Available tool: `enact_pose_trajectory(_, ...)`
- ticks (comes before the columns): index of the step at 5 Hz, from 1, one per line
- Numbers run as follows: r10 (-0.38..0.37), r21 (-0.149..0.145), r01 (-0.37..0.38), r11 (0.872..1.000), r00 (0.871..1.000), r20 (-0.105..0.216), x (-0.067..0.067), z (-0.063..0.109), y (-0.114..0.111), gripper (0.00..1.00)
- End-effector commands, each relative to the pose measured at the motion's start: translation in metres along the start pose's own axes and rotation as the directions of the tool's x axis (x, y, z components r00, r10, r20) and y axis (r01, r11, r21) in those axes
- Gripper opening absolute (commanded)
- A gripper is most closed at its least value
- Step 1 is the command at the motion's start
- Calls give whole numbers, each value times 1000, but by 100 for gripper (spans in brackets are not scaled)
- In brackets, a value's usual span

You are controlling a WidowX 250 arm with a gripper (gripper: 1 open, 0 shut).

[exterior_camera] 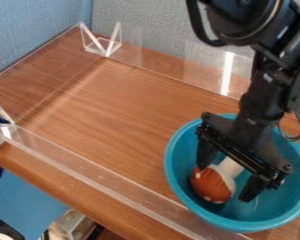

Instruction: Remove the mushroom from inside the blue bowl and put it on the table

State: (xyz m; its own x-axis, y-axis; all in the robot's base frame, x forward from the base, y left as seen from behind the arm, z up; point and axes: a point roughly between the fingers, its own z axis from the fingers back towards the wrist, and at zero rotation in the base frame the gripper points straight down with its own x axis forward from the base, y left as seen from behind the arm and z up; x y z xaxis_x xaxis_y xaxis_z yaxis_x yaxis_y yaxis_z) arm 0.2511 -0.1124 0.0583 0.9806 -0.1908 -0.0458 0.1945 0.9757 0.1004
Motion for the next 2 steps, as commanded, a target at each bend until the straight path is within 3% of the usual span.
enact_pose_trajectory(1,15,-4,-15,1000,999,28,6,-1,7,100)
enact_pose_trajectory(2,16,-4,-16,1000,999,36,7,-5,11,100)
